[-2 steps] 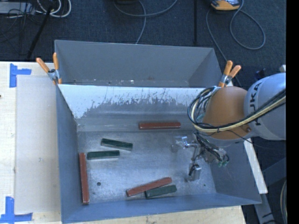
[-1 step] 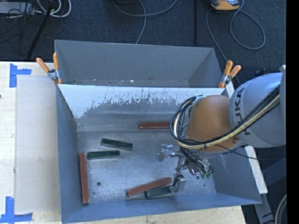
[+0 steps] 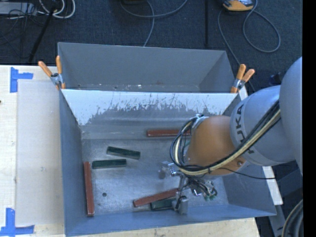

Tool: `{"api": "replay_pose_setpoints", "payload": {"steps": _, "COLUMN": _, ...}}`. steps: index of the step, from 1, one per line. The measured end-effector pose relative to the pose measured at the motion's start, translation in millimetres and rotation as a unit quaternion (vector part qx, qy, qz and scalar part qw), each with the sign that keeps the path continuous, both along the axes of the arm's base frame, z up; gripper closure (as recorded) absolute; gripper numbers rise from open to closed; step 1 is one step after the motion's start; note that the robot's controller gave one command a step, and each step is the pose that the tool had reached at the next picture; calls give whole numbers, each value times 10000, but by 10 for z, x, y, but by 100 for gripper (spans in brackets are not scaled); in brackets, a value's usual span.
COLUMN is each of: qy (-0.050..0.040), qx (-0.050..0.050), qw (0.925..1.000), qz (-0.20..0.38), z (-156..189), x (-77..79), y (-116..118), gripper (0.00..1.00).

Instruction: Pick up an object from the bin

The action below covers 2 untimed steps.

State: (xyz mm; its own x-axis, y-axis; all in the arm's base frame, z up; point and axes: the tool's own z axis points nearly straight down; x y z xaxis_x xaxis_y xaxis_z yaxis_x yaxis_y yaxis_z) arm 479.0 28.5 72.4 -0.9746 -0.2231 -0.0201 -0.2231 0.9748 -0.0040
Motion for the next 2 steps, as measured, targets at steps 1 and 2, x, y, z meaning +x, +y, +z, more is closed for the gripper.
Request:
{"api": "replay_pose_setpoints", "payload": {"steps": 1, "qy": 103, "qx": -4, "qw": 9999, "qz": 4, "z": -4, "x": -46, "y": -1, "gripper": 100}}
{"api": "replay_pose_setpoints", "payload": {"steps": 2, "qy": 49, "qx": -40, "qw": 9349, "qz": 3547, "z": 47, "x": 279, "y": 82, "gripper": 100}}
